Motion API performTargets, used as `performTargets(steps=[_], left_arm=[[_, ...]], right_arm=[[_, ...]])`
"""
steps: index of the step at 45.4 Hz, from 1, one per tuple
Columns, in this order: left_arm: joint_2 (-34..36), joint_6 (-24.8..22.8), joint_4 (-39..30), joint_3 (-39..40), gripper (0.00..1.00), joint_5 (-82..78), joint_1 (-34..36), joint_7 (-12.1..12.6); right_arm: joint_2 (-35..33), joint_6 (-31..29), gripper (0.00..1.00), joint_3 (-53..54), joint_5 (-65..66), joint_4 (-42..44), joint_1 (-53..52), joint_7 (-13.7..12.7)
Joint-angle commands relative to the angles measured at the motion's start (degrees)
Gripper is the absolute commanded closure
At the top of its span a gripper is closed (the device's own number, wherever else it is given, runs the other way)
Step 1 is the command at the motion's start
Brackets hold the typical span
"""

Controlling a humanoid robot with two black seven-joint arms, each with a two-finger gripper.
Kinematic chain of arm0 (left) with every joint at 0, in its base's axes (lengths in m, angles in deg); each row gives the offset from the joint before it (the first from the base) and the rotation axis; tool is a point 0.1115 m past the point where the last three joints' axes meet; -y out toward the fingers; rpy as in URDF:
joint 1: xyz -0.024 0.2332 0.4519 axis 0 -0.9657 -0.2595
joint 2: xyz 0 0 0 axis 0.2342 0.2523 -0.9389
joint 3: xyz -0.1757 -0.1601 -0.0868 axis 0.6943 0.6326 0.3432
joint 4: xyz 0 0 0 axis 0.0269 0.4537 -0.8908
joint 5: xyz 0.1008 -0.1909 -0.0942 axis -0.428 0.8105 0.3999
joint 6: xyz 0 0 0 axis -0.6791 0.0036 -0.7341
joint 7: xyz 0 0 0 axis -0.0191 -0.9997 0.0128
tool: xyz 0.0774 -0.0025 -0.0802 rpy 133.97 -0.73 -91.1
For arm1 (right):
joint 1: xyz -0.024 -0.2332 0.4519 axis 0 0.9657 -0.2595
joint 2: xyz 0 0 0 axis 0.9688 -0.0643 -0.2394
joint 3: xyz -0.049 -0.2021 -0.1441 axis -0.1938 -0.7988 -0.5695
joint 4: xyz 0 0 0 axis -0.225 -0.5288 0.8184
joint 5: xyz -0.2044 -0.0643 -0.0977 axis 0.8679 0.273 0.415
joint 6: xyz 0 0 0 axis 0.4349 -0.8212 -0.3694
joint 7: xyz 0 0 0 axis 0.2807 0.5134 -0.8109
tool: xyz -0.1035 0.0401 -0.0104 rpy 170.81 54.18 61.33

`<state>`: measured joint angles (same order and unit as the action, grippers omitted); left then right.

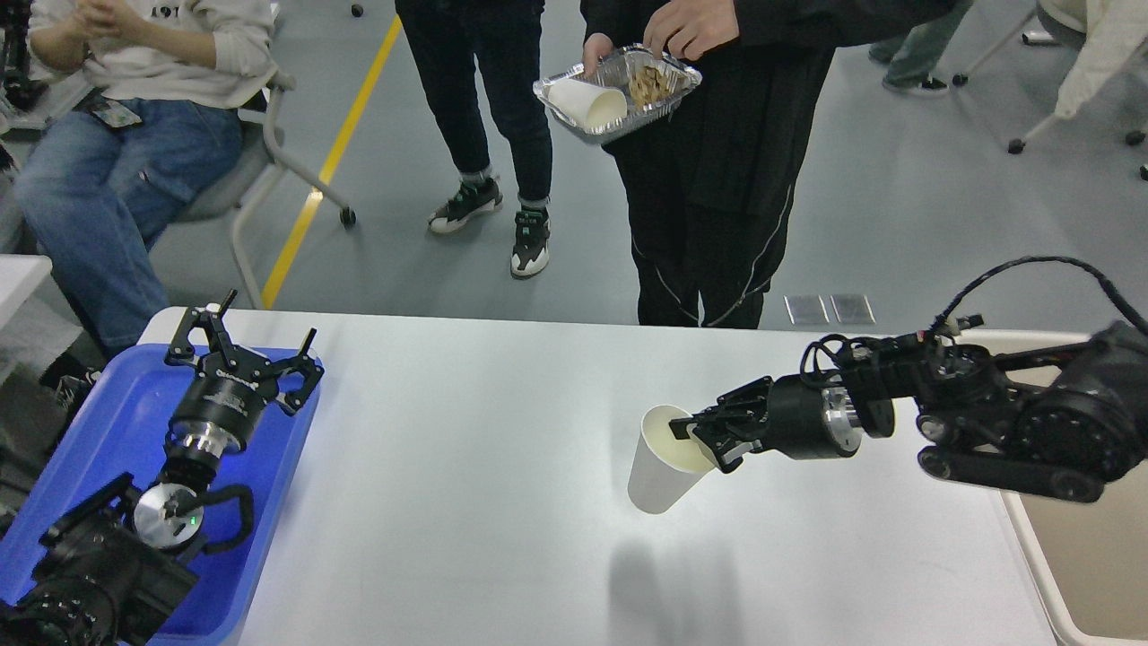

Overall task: Tidy desktop
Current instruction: 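Lift the cup with the right gripper and carry it over the beige bin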

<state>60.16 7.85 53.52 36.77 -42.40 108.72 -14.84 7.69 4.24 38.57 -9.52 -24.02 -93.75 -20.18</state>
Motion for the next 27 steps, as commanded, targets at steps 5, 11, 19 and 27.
performTargets(steps=[5, 11, 19, 27], left_arm=[[0.0, 0.0, 0.0, 0.0, 0.0, -0.01, -0.01, 0.0], [0.0, 0.0, 0.0, 0.0, 0.0, -0.01, -0.01, 0.0], [0.0, 0.0, 0.0, 0.0, 0.0, -0.01, 0.08, 0.0], [0.0, 0.0, 0.0, 0.0, 0.0, -0.01, 0.07, 0.0]], right_arm=[[-6.02, -6.85, 1.0, -0.17, -5.31, -6.31, -13.85, -1.36], [-7.95, -9.05, 1.0, 0.27, -5.67, -7.54, -18.07, -1.36], [-10.68, -10.72, 1.0, 0.36, -5.58, -8.5, -20.8, -1.36], [-13.05, -10.72, 1.0, 0.45, -5.58, -8.59, -20.97, -1.36]])
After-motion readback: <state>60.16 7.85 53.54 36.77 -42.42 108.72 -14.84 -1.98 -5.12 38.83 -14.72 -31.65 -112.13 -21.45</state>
